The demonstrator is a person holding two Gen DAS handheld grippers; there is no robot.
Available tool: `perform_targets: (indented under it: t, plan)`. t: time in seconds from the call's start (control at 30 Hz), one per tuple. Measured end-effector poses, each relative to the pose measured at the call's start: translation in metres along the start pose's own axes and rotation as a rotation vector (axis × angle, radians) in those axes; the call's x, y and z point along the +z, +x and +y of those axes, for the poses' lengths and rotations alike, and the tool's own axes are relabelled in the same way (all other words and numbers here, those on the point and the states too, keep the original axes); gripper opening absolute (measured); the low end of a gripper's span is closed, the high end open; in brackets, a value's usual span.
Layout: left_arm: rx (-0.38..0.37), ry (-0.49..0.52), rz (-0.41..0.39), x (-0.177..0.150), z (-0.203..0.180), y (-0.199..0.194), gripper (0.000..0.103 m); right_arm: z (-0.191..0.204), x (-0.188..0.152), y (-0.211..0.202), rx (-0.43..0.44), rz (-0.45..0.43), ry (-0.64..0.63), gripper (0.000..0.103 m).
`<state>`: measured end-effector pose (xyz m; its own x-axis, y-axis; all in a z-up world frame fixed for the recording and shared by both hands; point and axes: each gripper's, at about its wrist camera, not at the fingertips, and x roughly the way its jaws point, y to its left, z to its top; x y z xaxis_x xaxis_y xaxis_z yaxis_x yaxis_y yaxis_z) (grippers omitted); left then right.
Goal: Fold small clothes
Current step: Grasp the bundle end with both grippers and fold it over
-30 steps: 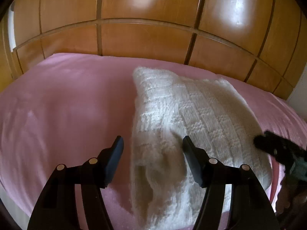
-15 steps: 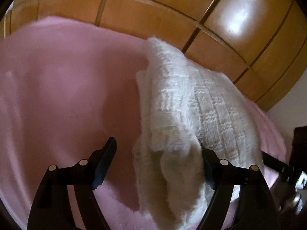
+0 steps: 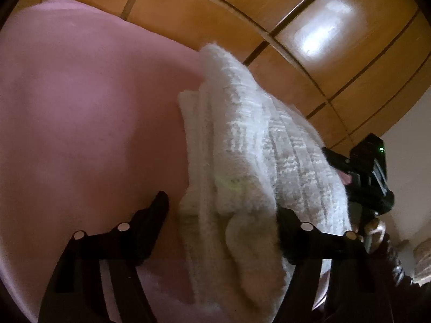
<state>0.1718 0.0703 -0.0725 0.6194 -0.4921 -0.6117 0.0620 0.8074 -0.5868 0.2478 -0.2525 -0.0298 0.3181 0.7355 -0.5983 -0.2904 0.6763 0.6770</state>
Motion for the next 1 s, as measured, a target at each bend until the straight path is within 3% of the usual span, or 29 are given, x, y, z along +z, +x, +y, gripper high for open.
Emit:
perform_targets:
  t: [0.03,0.07,0.17,0.23,0.3,0.43,0.57,0.73,0.87,1.0]
  plan:
    - [-0.033,-0.006,0.005,-0.001,0.001,0.001,0.056,0.003,0.000,0.002,-0.006,0.008,-0.016,0.094]
    - [-0.052,-0.017,0.007,-0.002,0.003,0.001,0.053,0.006,-0.001,0.002,-0.015,0.011,-0.030,0.091]
    - [-0.103,-0.027,0.012,-0.004,0.005,-0.002,0.039,0.018,-0.005,-0.009,-0.042,-0.015,-0.078,0.064]
    - [-0.123,-0.037,0.008,-0.003,0.001,-0.005,0.036,0.030,-0.009,-0.024,-0.067,-0.044,-0.127,0.052]
    - [-0.117,-0.008,0.004,-0.003,-0.009,-0.006,0.035,0.036,-0.013,-0.038,-0.077,-0.073,-0.155,0.049]
    - [-0.145,0.041,0.036,0.001,-0.041,0.009,0.034,0.029,-0.017,-0.081,-0.113,-0.154,-0.165,0.047]
    - [-0.197,0.136,0.090,0.008,-0.102,0.047,0.034,0.000,-0.017,-0.153,-0.173,-0.280,-0.126,0.047]
    - [-0.242,0.322,0.161,0.014,-0.212,0.115,0.034,-0.071,-0.025,-0.244,-0.275,-0.431,0.006,0.047]
    - [-0.227,0.437,0.231,0.004,-0.277,0.165,0.030,-0.141,-0.044,-0.279,-0.395,-0.461,0.141,0.049]
    - [-0.118,0.528,0.261,-0.018,-0.314,0.201,0.032,-0.193,-0.077,-0.288,-0.415,-0.460,0.272,0.065]
